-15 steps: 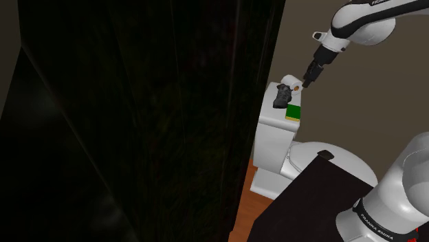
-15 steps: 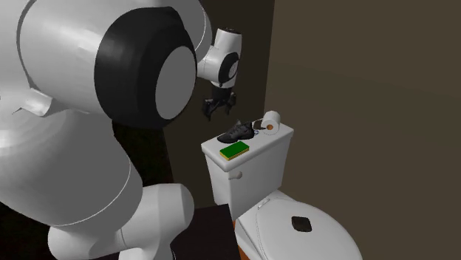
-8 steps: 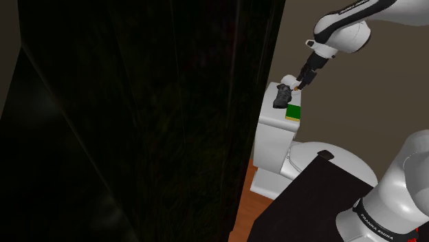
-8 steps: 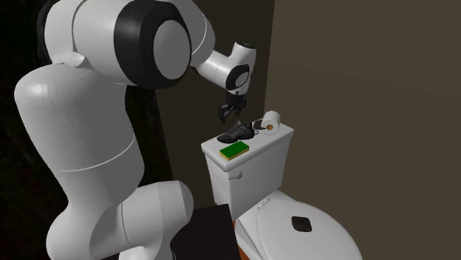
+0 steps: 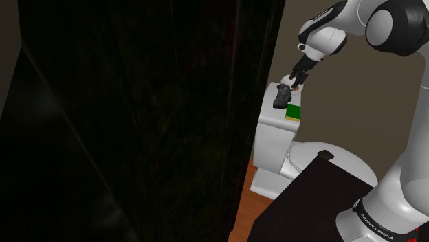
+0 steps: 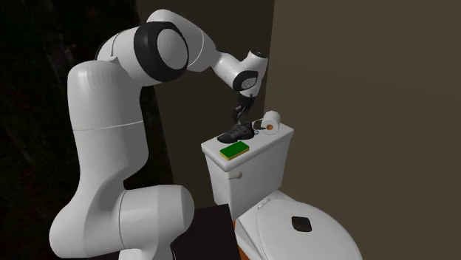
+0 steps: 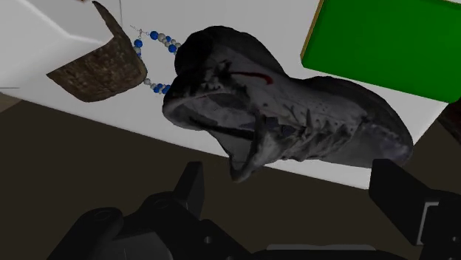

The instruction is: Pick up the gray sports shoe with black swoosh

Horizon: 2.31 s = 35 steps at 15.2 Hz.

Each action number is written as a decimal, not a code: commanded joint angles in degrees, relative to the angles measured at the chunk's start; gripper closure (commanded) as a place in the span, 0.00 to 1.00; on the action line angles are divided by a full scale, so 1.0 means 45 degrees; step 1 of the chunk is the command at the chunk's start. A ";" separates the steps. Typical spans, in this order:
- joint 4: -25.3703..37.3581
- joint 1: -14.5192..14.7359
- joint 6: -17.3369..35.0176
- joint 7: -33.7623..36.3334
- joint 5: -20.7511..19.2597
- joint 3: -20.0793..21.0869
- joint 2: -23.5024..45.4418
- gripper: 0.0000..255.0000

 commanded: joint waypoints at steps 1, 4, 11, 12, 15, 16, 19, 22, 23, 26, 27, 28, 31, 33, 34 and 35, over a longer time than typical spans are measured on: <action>0.0248 -0.0289 0.0017 -0.0405 0.0379 0.0203 0.0412 0.00; 0.0074 -0.0401 0.0324 -0.0694 0.0703 0.0370 0.0667 0.00; -0.0126 -0.0544 0.0686 -0.1057 0.1104 0.0580 0.0975 1.00; -0.0125 -0.0542 0.0686 -0.1055 0.1103 0.0580 0.0974 1.00; -0.0124 -0.0540 0.0684 -0.1051 0.1100 0.0579 0.0973 1.00; -0.0124 -0.0542 0.0685 -0.1054 0.1103 0.0580 0.0974 1.00; -0.0098 -0.0548 0.0674 -0.1046 0.1107 0.0585 0.0992 1.00; 0.0044 -0.0423 0.0382 -0.0750 0.0768 0.0403 0.0718 1.00; 0.0097 -0.0384 0.0282 -0.0653 0.0657 0.0346 0.0631 1.00; 0.0275 -0.0275 -0.0028 -0.0364 0.0334 0.0183 0.0377 1.00; 0.0340 -0.0242 -0.0133 -0.0270 0.0230 0.0132 0.0297 1.00; 0.0409 -0.0210 -0.0241 -0.0176 0.0127 0.0082 0.0218 1.00; 0.0634 -0.0124 -0.0573 0.0099 -0.0169 -0.0056 -0.0006 1.00; 0.0800 -0.0075 -0.0802 0.0278 -0.0355 -0.0140 -0.0145 1.00; 0.0888 -0.0053 -0.0919 0.0365 -0.0445 -0.0179 -0.0211 1.00; 0.0900 -0.0050 -0.0936 0.0379 -0.0460 -0.0186 -0.0223 1.00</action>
